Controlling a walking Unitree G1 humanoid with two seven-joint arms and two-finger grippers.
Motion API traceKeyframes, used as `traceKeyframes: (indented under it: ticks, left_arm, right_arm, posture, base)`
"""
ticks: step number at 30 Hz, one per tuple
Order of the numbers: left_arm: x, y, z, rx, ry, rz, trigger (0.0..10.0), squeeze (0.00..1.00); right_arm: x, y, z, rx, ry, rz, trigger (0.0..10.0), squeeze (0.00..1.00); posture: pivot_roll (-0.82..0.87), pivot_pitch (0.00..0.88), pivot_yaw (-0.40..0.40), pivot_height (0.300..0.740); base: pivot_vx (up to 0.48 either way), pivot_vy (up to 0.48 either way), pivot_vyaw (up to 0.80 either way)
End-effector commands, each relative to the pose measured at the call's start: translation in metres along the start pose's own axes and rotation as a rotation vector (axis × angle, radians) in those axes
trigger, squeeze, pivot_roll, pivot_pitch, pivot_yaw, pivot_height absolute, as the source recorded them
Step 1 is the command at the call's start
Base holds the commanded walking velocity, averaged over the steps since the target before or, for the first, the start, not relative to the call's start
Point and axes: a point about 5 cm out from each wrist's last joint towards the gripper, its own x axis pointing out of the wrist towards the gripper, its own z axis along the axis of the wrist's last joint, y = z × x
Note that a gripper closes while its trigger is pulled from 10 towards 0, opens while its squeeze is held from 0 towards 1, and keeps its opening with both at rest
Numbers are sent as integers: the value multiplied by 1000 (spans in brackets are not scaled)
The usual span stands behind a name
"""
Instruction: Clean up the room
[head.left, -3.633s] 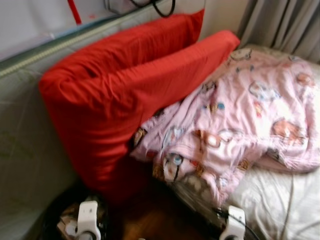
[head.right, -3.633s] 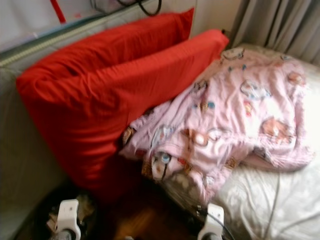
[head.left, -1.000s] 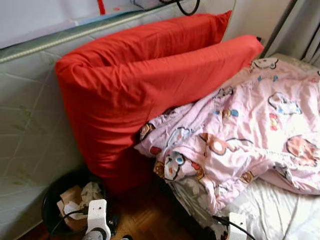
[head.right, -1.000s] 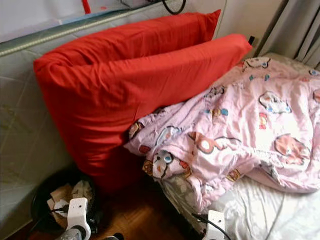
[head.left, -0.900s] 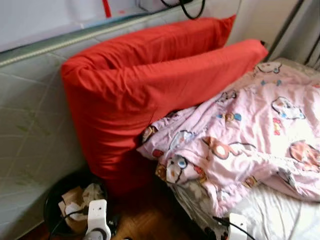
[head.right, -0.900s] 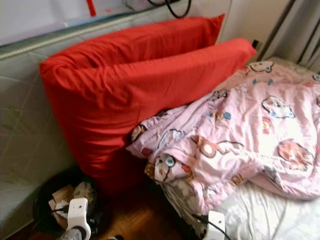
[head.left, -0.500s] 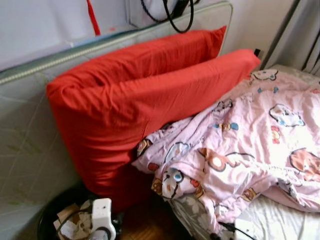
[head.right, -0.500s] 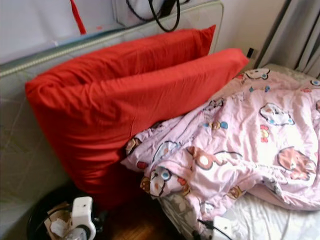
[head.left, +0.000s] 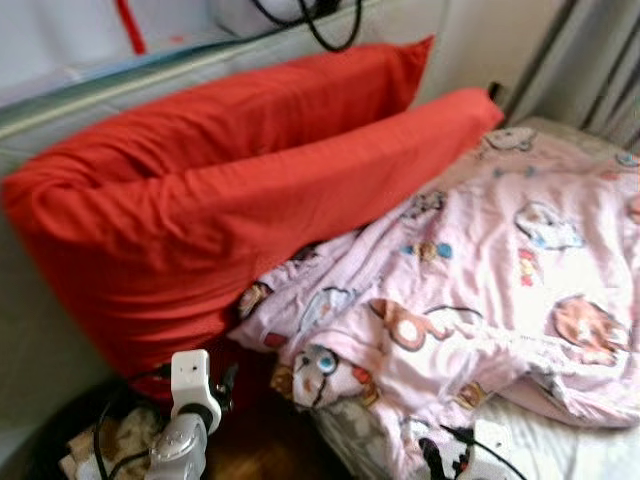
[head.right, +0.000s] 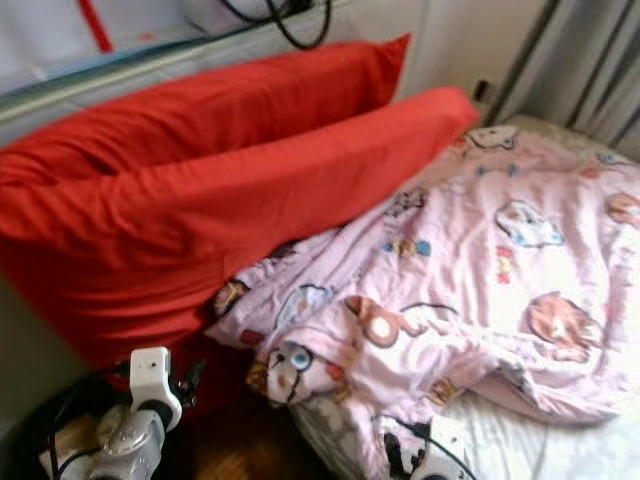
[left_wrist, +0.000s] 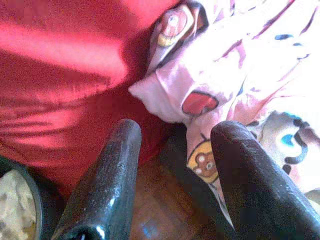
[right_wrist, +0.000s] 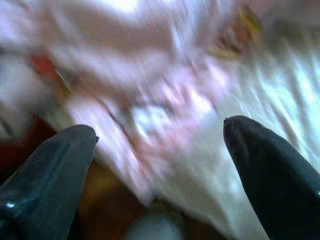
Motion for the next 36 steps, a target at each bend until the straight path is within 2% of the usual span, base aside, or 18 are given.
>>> traceKeyframes:
  ticks: [1, 4, 12, 16, 23, 30, 33, 36]
  left_arm:
    - [-2, 2, 6, -7, -65, -4, 10000, 0]
    - [-3, 1, 12, -8, -120, -7, 10000, 0]
    - [-7, -1, 31, -20, -245, -3, 10000, 0]
    - [-8, -3, 36, -9, -265, -14, 10000, 0]
    - [-11, -4, 39, -9, -279, -15, 10000, 0]
    - [-13, -9, 41, -5, -285, -28, 10000, 0]
    - [-13, -9, 40, -4, -279, -27, 10000, 0]
    - [-13, -9, 40, -3, -279, -28, 10000, 0]
  right_arm:
    - [15, 24, 52, -59, -188, 76, 10000, 0]
    - [15, 23, 53, -86, -207, 85, 10000, 0]
    - [13, 26, 61, -91, -282, 123, 10000, 0]
    - [11, 23, 62, -90, -315, 69, 10000, 0]
    - [11, 26, 60, -106, -313, 77, 10000, 0]
    - [11, 28, 60, -132, -306, 76, 10000, 0]
    - [11, 29, 58, -173, -294, 78, 10000, 0]
    - [11, 31, 59, -155, -308, 89, 10000, 0]
  posture:
    - [80, 179, -75, 740]
    - [79, 183, -79, 740]
    - [79, 194, -86, 740]
    - [79, 193, -85, 740]
    - [78, 196, -92, 740]
    - [78, 194, -96, 696]
    - [73, 194, -96, 696]
    - [72, 191, -97, 696]
  base:
    - [0, 0, 0]
    - [0, 0, 0]
    - [0, 0, 0]
    - [0, 0, 0]
    - [0, 0, 0]
    - [0, 0, 0]
    - [0, 0, 0]
    - [0, 0, 0]
